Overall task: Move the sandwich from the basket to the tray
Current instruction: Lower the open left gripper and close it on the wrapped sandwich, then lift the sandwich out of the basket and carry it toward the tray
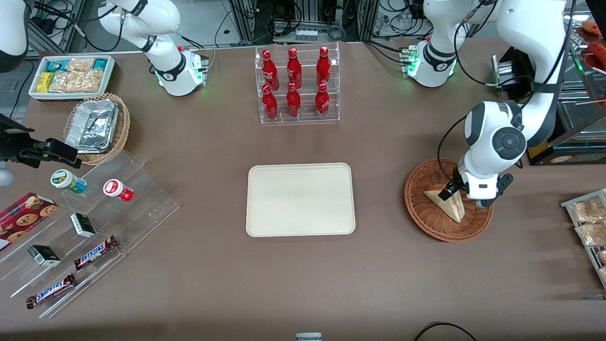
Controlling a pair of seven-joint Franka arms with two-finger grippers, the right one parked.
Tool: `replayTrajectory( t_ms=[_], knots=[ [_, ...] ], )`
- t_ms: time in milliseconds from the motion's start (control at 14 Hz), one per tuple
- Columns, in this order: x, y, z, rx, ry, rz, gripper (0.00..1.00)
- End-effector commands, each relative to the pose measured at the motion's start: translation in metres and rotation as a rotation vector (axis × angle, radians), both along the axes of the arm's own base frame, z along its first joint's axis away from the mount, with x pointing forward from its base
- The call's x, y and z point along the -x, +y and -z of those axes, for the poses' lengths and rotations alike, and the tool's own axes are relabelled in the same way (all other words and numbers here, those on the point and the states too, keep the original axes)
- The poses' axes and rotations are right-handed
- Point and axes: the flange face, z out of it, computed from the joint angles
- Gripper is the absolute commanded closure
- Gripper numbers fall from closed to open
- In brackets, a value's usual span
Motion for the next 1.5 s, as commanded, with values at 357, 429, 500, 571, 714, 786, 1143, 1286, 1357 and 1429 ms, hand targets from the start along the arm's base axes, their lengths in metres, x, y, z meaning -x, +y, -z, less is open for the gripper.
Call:
replayTrajectory(
  t_ms=[357, 429, 500, 571, 714, 786, 1143, 1286, 1357, 1429],
  knots=[
    [-0.019, 0.000, 0.004, 0.004, -0.051, -0.020, 0.93],
    [-0.020, -0.001, -0.001, 0.005, -0.059, -0.018, 1.00],
    [-0.020, -0.001, -0.005, 0.004, -0.062, -0.017, 1.00],
    [-0.020, -0.002, -0.011, 0.003, -0.061, -0.015, 1.00],
    [-0.020, -0.001, -0.035, -0.012, -0.029, -0.004, 1.00],
    [-0.020, -0.003, -0.054, -0.022, 0.004, 0.004, 1.00],
    [-0.013, -0.052, -0.161, -0.051, 0.125, 0.084, 1.00],
    [-0.009, -0.098, -0.191, -0.042, 0.129, 0.158, 1.00],
    [-0.012, -0.113, -0.205, -0.030, 0.112, 0.181, 1.00],
    [-0.011, -0.131, -0.212, -0.010, 0.111, 0.207, 1.00]
  ],
)
